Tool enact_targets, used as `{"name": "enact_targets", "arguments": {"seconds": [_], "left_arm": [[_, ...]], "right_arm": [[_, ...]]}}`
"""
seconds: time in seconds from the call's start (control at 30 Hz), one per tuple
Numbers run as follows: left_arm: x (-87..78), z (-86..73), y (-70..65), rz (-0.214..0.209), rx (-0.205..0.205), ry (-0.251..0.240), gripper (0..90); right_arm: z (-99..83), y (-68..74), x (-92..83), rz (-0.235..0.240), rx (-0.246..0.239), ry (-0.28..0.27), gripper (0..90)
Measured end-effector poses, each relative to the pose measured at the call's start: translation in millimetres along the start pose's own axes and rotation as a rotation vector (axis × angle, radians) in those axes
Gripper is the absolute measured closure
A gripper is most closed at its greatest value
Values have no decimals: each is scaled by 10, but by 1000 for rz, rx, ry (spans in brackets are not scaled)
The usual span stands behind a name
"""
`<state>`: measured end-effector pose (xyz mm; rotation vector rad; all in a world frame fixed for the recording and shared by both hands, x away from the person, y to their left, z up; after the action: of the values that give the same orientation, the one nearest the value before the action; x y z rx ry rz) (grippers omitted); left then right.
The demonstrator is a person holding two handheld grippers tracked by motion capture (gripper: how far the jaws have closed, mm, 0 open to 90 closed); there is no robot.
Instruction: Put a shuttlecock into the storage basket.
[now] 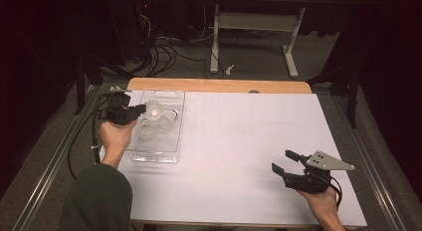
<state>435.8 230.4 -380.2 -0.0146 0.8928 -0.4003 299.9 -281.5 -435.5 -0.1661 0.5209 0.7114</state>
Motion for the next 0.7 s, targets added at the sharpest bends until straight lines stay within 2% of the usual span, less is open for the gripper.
{"name": "enact_targets", "arguments": {"seconds": [0.13,0.6,0.63,0.7], "left_arm": [[42,-1,-8,37,31,7,896],[188,42,63,87,18,23,889],[191,41,60,88,21,20,864],[183,37,47,89,33,7,755]], "right_arm": [[-7,-5,-8,-3,2,2,303],[-22,-15,-18,-6,3,4,303],[-22,-15,-21,-6,6,3,303],[-21,-16,-27,-6,6,-1,303]]}}
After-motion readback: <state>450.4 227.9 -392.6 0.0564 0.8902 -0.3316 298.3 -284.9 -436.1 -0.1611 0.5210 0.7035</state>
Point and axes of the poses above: each handheld gripper's, and its own axes: x roughly forward along the jaws, z roughly out of its top, y roughly to its left, the point moved 2 cm from there along x, roughly forward along the jaws, and after that the axes turned 7 degrees about y, right-handed, at the moved point
